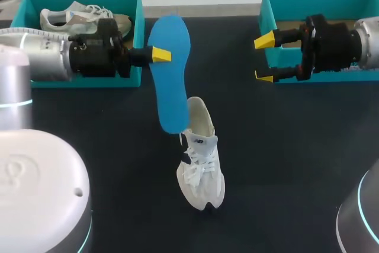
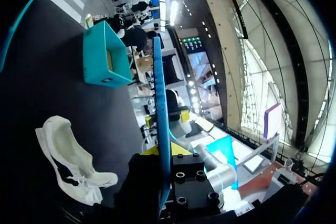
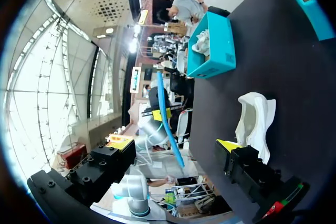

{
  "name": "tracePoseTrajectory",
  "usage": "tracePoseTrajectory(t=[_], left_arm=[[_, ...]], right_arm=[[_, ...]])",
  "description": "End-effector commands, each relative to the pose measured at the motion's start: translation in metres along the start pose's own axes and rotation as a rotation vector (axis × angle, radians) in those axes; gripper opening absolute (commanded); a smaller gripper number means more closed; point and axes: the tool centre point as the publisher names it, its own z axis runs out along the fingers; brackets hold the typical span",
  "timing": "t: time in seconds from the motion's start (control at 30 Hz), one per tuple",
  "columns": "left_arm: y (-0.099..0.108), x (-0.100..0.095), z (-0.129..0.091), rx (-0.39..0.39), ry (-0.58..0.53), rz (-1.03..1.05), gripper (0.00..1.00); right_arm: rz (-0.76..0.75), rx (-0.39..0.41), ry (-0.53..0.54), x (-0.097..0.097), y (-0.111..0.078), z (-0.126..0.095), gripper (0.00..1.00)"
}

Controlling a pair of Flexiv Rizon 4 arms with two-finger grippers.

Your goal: Take the shoe out of the shoebox, open the shoe tongue, remove and reinsert the insole, then place the shoe into the shoebox

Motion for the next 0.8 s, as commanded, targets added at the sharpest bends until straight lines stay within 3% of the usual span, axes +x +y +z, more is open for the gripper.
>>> tracePoseTrajectory(t=[0.03, 0.3, 0.5, 0.73, 0.8], left_arm=[[-0.003, -0.007, 0.0, -0.016, 0.02, -0.019, 0.0], [-0.013, -0.028, 0.004, -0.002, 0.055, -0.119, 0.0], [-0.017, -0.045, 0.012, -0.003, 0.065, -0.132, 0.0], [-0.019, -0.063, 0.023, -0.003, 0.06, -0.155, 0.0], [-0.019, -0.065, 0.026, -0.002, 0.062, -0.165, 0.0]], right_arm=[[0.0, -0.001, -0.001, 0.0, 0.0, 0.001, 1.0], [0.0, -0.001, -0.001, 0.0, 0.0, 0.001, 1.0], [0.012, 0.009, -0.241, 0.033, -0.009, 0.008, 1.0], [0.009, -0.01, -0.426, 0.048, -0.017, 0.023, 1.0], [0.043, -0.011, -0.542, 0.053, -0.018, 0.028, 1.0]])
